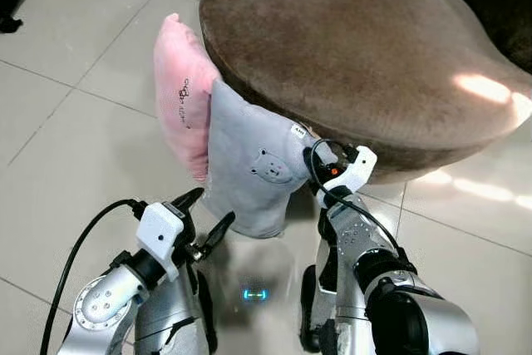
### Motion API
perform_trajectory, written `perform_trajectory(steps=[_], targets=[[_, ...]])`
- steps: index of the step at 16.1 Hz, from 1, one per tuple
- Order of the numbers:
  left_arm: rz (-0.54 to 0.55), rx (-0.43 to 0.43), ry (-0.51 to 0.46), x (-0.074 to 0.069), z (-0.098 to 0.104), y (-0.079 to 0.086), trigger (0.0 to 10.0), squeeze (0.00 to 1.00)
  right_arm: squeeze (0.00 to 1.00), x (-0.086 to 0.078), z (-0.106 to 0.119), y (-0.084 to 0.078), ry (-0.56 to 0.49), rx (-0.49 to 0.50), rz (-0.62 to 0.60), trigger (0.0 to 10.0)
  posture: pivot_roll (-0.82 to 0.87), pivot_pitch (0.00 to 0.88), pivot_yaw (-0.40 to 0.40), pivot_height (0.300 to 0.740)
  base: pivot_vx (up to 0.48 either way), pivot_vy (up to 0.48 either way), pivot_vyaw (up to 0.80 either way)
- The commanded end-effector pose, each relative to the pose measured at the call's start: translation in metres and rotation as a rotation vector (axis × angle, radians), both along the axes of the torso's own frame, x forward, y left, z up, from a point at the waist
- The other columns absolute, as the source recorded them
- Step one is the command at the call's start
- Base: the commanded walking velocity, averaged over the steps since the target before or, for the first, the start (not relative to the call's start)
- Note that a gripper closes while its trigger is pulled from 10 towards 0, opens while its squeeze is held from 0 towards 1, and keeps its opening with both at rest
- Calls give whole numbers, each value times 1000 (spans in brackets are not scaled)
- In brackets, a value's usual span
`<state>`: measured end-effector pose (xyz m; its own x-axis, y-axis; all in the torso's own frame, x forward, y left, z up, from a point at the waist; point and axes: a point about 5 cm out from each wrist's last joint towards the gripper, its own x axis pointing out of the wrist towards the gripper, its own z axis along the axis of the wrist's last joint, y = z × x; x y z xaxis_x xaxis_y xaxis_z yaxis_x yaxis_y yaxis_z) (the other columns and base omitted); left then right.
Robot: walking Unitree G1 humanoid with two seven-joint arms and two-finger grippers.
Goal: Move the pillow to the sofa from floor
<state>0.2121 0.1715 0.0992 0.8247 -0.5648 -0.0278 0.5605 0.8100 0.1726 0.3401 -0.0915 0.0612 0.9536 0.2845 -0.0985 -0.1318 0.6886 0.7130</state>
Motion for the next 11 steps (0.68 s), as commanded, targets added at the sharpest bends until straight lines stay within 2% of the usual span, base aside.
perform_trajectory(steps=[1, 6, 8, 9, 10, 11], targets=[[13, 12, 13, -2, -5, 2, 10000, 0, 0, -2, -2, 5, 13, 14, 27, 0, 113, 255, -72, 446, 0, 0, 0], [27, 10, -2, 17, -10, 0, 10000, 0, 0, -1, 5, 11, -34, 71, 75, 0, 107, 196, -61, 446, 0, 0, 0], [40, 2, -10, 26, -13, 1, 10000, 0, 0, -3, 24, 24, -151, 104, 221, 0, 100, 167, -66, 446, 0, 0, 0], [42, 2, -9, 30, -14, 1, 10000, 0, 0, -3, 29, 25, -175, 107, 246, 0, 93, 158, -67, 446, 0, 0, 0], [55, -6, -8, 38, -15, 2, 10000, 0, 0, -9, 59, 25, -285, 158, 306, 0, 81, 144, -64, 446, 0, 0, 0], [58, -11, -6, 41, -16, 2, 10000, 0, 0, -13, 72, 23, -325, 184, 310, 0, 74, 138, -61, 446, 0, 0, 0]])
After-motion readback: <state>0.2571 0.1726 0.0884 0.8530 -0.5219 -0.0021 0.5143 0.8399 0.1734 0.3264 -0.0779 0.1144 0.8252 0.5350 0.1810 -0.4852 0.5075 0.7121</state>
